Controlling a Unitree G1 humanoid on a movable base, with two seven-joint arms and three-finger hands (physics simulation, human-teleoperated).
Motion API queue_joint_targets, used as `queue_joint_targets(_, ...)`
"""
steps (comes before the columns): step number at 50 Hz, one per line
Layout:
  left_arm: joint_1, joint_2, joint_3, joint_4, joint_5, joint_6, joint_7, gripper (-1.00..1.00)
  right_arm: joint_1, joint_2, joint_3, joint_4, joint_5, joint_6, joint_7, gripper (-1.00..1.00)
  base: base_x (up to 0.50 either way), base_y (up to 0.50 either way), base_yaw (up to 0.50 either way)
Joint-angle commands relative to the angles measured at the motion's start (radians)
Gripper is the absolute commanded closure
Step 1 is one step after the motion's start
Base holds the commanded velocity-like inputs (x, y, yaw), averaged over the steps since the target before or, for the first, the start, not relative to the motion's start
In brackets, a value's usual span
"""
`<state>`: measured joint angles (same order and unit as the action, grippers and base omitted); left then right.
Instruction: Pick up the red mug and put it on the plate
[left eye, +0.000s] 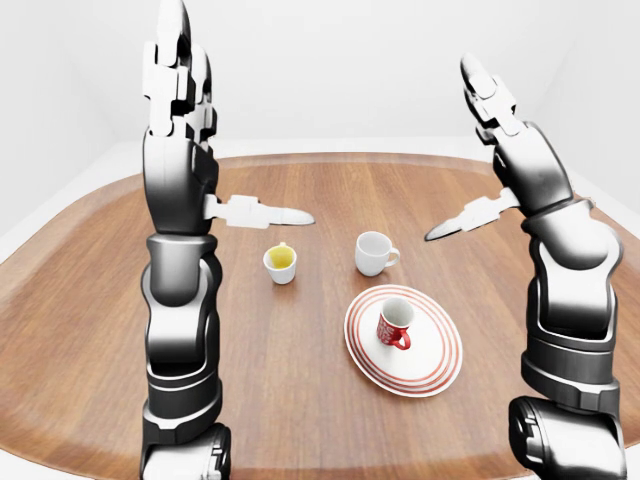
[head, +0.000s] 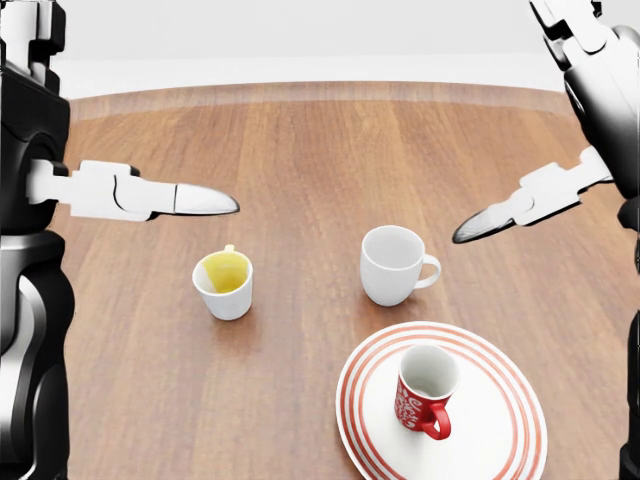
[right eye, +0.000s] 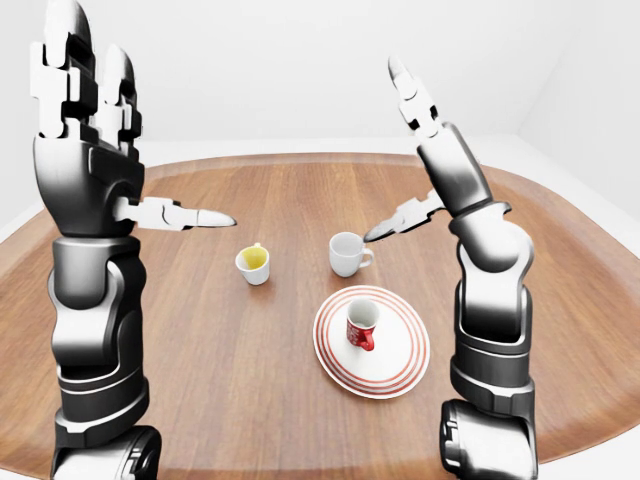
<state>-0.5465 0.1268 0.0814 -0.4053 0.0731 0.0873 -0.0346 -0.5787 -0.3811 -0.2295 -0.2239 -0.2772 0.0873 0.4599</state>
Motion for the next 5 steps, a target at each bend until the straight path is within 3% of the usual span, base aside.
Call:
queue_joint_targets(1,-0.041,0.021,0.011,-0.034,-0.013,0.0,0.005,-1.0,-0.099,-0.062,-0.034,-0.097,0.091,0.0,-0.032,-1.0,0.0,0.0,0.0)
queue_joint_targets(5,-0.037,0.016,0.007,-0.062,-0.014,0.0,0.007,-1.0,-0.118,-0.075,-0.048,-0.114,0.135,0.0,-0.061,-1.0,0.0,0.0,0.0)
